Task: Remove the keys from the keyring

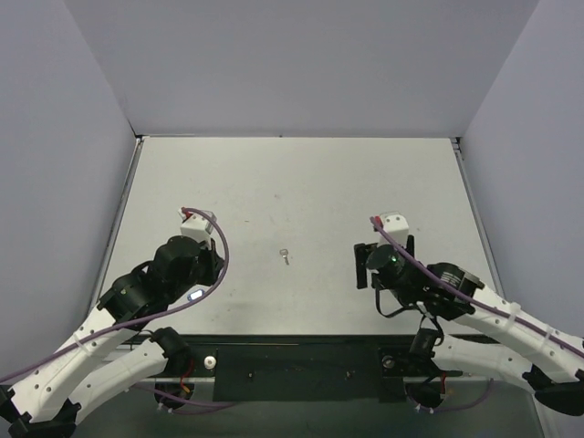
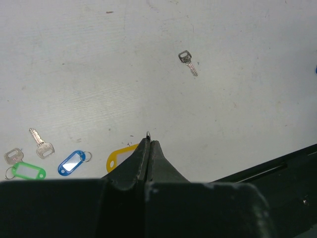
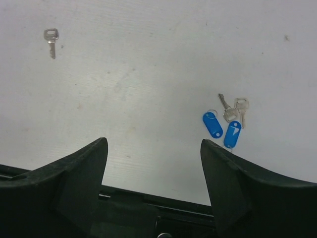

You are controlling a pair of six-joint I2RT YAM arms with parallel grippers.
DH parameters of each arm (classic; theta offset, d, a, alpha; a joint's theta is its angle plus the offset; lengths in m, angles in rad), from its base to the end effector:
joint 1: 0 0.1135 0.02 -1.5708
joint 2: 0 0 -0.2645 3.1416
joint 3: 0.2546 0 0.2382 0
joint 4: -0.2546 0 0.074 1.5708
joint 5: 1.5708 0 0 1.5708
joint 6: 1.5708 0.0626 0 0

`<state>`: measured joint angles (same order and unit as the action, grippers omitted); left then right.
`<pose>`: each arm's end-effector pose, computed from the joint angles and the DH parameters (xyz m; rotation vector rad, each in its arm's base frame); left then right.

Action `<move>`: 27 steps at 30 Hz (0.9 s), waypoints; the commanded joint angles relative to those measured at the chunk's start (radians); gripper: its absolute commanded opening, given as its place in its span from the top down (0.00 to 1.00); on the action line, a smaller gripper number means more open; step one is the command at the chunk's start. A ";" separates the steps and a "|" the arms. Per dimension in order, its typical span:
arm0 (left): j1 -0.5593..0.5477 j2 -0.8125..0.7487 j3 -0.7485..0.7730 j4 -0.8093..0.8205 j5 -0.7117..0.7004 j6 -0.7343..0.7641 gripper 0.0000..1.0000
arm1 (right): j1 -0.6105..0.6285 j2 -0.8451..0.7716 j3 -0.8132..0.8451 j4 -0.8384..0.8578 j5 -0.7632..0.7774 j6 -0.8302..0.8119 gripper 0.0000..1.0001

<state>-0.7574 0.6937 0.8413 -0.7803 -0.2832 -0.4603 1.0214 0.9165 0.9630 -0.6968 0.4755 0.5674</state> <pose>0.1166 -0.0862 0.2966 0.1680 2.1935 -0.3794 0.1235 0.1468 0.3155 -0.2322 2.1530 0.3954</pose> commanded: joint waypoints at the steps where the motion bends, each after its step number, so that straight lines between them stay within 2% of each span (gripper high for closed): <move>1: 0.006 -0.005 -0.004 0.047 -0.002 0.011 1.00 | -0.001 -0.162 -0.090 -0.105 0.155 0.057 0.30; 6: 0.006 0.029 -0.002 0.041 -0.002 0.008 1.00 | 0.003 -0.387 -0.174 -0.129 0.225 0.072 0.29; 12: 0.006 0.047 0.002 0.038 -0.005 0.003 1.00 | 0.005 -0.504 -0.234 -0.073 0.299 0.078 0.29; 18: 0.009 0.125 0.010 0.055 -0.027 -0.027 1.00 | 0.016 -0.461 -0.233 -0.073 0.295 0.071 0.28; 23: 0.018 0.242 -0.002 0.179 0.050 -0.046 1.00 | 0.020 -0.421 -0.225 -0.078 0.279 0.057 0.28; 27: 0.042 0.358 0.065 0.259 0.070 -0.048 1.00 | 0.025 -0.415 -0.231 -0.072 0.270 0.058 0.27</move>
<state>-0.7406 0.9794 0.8417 -0.6621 -0.2493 -0.4942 1.0359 0.4866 0.7345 -0.7681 0.7212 0.6315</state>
